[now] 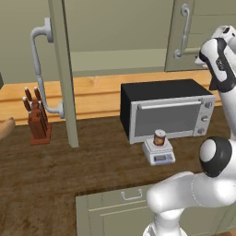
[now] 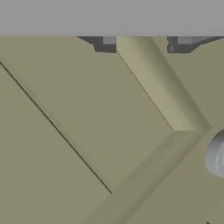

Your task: Pick the canned food and place it on the digital scale for weighing, and close the cabinet.

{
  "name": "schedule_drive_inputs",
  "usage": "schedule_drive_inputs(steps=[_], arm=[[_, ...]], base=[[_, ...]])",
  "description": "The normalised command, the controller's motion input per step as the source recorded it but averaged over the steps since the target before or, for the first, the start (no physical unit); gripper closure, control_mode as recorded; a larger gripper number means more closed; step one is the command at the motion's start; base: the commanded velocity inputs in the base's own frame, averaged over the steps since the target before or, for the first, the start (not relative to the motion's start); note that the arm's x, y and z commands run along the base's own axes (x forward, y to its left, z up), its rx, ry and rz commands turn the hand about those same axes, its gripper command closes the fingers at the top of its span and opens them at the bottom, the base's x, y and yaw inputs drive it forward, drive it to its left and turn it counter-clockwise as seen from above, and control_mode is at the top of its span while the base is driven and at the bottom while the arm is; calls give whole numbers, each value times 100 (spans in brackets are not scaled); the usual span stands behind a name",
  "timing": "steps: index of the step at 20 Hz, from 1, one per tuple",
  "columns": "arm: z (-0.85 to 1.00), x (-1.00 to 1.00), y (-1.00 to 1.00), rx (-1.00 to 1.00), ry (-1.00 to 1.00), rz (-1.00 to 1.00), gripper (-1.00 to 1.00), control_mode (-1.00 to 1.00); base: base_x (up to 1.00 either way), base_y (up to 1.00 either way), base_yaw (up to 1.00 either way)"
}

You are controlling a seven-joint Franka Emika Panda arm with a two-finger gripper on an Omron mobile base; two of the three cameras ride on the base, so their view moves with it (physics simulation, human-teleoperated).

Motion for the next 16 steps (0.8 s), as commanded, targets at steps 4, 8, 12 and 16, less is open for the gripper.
schedule_drive_inputs(steps=[4,8,12,16], arm=[[-49,81,11,-5,4,0,-100,-100],[-94,13,23,-9,-3,2,-100,-100],[-77,-91,10,-2,-41,11,-100,-100],[-29,-100,0,0,-57,6,-100,-100]], base=[[0,0,0],[0,0,0],[0,0,0],[0,0,0]])
